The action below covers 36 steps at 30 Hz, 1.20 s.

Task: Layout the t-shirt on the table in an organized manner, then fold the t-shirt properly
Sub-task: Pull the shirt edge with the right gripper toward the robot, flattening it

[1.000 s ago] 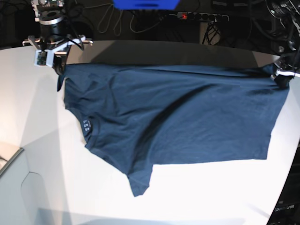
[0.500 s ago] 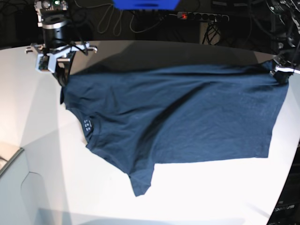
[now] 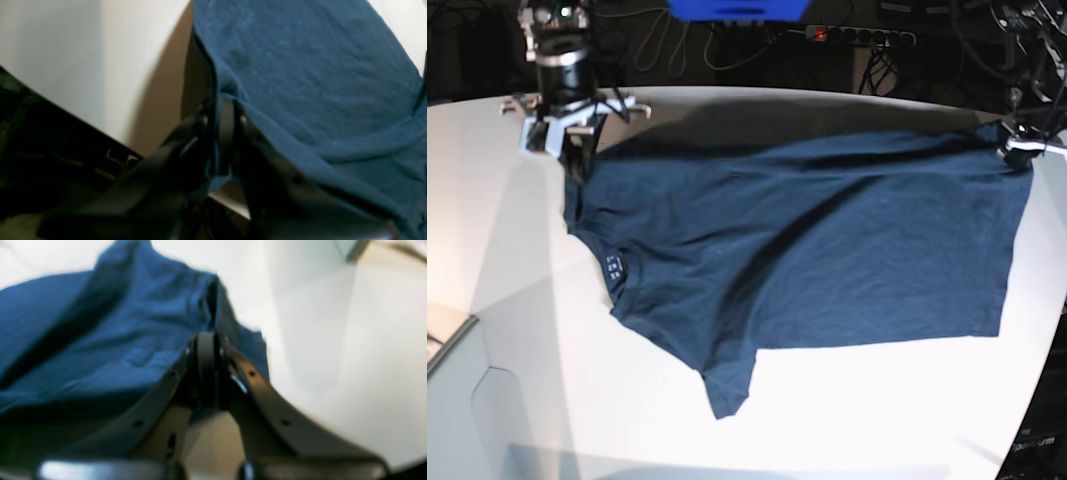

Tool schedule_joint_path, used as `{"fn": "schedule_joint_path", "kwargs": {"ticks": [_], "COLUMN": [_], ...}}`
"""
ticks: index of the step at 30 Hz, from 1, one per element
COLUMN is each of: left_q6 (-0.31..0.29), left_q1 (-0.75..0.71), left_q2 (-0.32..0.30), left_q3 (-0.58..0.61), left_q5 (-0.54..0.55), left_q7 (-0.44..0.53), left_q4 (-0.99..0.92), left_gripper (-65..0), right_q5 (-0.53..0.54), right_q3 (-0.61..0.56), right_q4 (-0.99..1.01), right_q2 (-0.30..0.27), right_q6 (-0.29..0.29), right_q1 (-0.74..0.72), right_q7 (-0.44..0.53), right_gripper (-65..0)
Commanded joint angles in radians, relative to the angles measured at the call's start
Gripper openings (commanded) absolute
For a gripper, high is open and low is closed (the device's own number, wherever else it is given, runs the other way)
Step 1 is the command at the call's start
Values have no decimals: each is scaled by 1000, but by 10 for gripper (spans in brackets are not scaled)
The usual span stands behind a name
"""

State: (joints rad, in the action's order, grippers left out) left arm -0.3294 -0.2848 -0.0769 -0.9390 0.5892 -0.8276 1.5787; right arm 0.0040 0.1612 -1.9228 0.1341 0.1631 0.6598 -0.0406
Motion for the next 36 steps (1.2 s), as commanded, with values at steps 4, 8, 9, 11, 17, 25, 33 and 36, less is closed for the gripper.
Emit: {"fn": "schedule_joint_path", "kwargs": {"ticks": [4,8,9,11,17,25,33,36], "left_q6": [-3,-3,-3,-3,-3,-3,-3,-3], "left_q1": [23,42,48,54,58,60,58,55], "left_q2": [-8,-8,-10,-10,-13,-8,-13,-13], "left_q3": [-2,-1,-1,1,54,74,74,74], "left_q5": [15,15,15,15,15,15,15,15], "left_q7": [18,17,17,17,17,18,18,18], "left_q4": [24,24,24,24,22,18,13,13], "left_gripper": [-650,-650,-650,-650,-650,-650,-650,-650], "right_q5": [3,-3,-3,-3,-3,-3,-3,-3], "right_q3": [1,4,4,4,-21,16,25,27], "right_q4": [9,67,81,101,110,110,118,164], "right_q2": [-1,-6,-8,-24,-50,-49,-58,-60], "right_q6": [0,0,0,0,0,0,0,0], "right_q1": [68,97,101,119,166,156,102,53], "right_q7": [32,32,32,32,31,-57,-71,-71], "right_gripper": [-650,-650,-650,-650,-564,-281,-242,-242]}}
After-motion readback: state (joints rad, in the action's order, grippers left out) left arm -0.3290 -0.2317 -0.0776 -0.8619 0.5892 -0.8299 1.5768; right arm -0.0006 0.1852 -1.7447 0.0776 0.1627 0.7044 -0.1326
